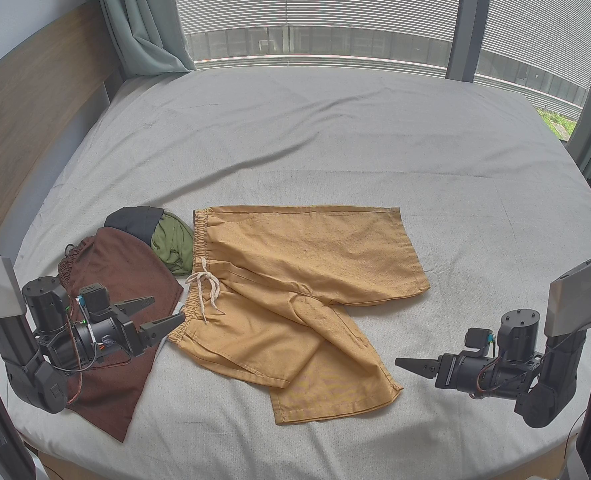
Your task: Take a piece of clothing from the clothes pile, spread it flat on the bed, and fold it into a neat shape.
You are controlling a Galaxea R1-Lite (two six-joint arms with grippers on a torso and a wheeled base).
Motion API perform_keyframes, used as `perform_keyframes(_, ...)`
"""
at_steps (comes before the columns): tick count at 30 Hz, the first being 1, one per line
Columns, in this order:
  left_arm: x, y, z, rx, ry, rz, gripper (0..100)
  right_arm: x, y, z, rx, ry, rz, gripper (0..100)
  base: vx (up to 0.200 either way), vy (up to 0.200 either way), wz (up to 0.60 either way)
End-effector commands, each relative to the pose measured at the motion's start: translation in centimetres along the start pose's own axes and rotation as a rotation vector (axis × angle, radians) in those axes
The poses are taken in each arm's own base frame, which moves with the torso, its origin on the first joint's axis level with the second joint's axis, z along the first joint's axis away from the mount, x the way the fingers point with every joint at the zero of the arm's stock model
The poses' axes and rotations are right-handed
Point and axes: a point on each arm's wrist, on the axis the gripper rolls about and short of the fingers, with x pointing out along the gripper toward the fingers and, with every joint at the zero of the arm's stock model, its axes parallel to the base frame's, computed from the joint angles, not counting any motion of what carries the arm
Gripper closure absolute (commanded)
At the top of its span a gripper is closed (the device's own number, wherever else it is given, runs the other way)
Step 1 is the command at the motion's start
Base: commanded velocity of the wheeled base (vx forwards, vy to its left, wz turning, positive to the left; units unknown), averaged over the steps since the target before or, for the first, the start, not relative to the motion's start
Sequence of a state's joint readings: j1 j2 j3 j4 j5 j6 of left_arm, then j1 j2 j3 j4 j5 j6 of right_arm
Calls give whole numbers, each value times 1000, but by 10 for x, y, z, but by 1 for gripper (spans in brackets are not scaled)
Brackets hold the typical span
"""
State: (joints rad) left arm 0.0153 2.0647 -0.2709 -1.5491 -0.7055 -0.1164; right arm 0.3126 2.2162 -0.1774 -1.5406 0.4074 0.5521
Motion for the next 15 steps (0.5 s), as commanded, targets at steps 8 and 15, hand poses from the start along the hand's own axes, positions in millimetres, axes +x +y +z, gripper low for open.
perform_keyframes(8,1,0,-2,-4,6,-1,0,18,-21,-24,53,109,-54,0,0,0,0)
perform_keyframes(15,1,1,-1,-4,4,0,0,25,-9,-27,113,122,-17,0,0,0,0)
